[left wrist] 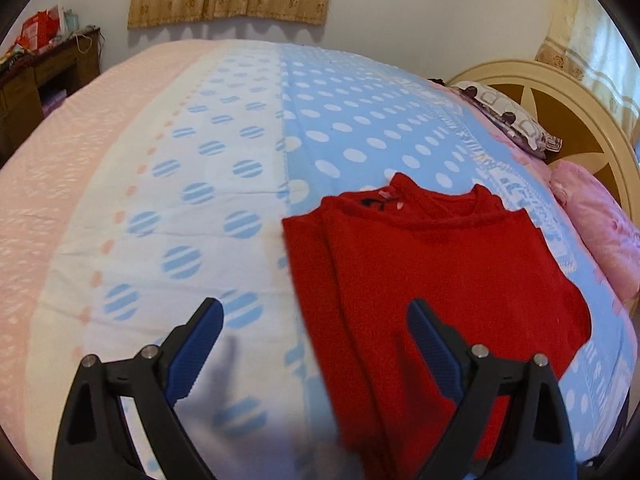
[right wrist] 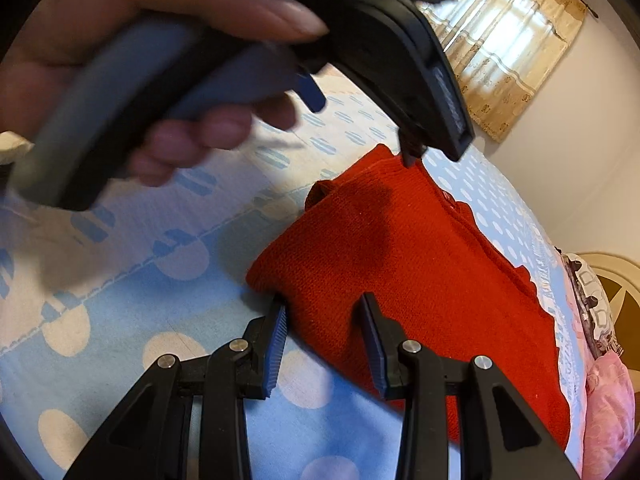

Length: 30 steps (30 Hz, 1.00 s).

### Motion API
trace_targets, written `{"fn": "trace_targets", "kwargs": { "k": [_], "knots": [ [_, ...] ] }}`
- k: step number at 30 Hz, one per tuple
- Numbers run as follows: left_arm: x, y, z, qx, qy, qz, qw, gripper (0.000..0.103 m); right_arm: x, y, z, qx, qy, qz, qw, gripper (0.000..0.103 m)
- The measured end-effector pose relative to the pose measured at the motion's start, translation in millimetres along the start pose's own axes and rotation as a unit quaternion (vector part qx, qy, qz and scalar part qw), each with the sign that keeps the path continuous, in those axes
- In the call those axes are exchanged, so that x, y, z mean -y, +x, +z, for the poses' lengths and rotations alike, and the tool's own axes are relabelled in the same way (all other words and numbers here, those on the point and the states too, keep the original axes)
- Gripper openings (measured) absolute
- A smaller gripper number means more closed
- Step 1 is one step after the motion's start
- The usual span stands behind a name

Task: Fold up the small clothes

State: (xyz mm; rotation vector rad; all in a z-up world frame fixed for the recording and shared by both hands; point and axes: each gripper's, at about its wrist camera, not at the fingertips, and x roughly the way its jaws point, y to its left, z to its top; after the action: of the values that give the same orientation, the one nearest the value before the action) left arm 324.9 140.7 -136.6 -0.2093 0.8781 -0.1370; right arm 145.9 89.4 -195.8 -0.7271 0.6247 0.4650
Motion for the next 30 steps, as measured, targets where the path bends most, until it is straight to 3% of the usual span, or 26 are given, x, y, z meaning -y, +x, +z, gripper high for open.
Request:
{"fn": "trace_targets", "kwargs": {
  "k": [8,9,11,12,13,15,20,30],
  "knots": [
    [-3,35,11,-0.036,-0.029,-0.017,0.9988,0.090,-2,0,0,0.003,-0.001,-0.002,1.000,0.037],
    [-5,39,11,-0.042,-0.036,-0.024,0.9982,0.077,-3,0,0,0.003,-0.003,-0.005,1.000,0.037],
    [-8,41,9,-0.042,-0.044,-0.033,0.9976,0.066,-5,-1,0,0.004,-0.007,-0.006,1.000,0.033],
    [-8,39,9,-0.036,-0.042,-0.037,0.9978,0.044,-6,-1,0,0.005,-0.010,-0.004,1.000,0.029],
    [-9,40,9,-0.040,-0.047,-0.056,0.9965,0.032,-8,-2,0,0.005,-0.013,-0.005,1.000,0.026],
    [-15,40,11,-0.041,-0.066,-0.070,0.9945,0.019,-11,-3,1,0.006,-0.019,-0.007,1.000,0.018],
    [-23,38,12,-0.041,-0.092,-0.091,0.9907,0.015,-8,-10,2,0.015,-0.013,-0.010,1.000,0.011],
    [-21,27,22,-0.021,-0.107,-0.116,0.9873,0.014,16,-25,2,0.037,0.032,0.006,0.999,0.007]
  ]
}}
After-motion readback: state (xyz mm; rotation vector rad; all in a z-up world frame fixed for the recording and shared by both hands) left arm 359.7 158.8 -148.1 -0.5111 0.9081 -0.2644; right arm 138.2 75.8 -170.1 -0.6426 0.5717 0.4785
